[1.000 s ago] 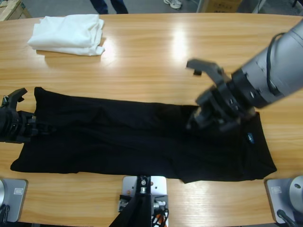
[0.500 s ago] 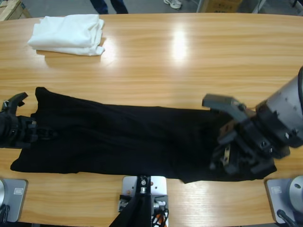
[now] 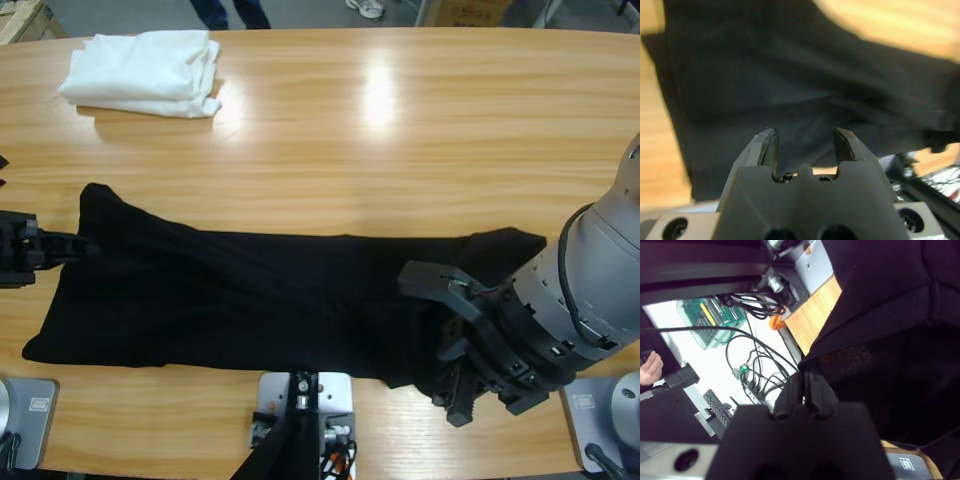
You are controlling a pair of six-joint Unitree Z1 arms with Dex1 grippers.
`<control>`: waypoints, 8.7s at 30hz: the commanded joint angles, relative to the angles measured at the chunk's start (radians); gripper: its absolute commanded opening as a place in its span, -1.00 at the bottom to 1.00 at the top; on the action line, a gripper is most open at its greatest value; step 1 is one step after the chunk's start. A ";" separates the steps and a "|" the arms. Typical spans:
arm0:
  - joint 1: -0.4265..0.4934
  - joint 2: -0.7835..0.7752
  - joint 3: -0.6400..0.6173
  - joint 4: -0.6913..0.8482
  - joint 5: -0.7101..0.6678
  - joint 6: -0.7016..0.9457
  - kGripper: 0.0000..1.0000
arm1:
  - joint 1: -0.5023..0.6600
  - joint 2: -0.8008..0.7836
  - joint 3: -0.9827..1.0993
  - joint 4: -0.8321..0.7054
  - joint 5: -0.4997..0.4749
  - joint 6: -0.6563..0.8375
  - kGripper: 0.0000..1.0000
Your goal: Fold clothes
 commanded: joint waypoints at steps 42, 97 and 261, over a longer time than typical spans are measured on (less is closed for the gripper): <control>0.506 0.435 0.000 -0.152 -0.188 0.402 -0.02 | 0.014 0.056 0.054 -0.044 -0.035 0.040 -1.00; 0.580 0.381 -0.274 -0.248 -0.355 0.112 -1.00 | -0.347 0.162 -0.525 0.030 -0.593 -0.141 -1.00; 0.526 1.027 -1.098 0.535 -0.271 1.047 0.30 | -0.720 0.505 -0.440 -0.293 -0.343 -0.031 -1.00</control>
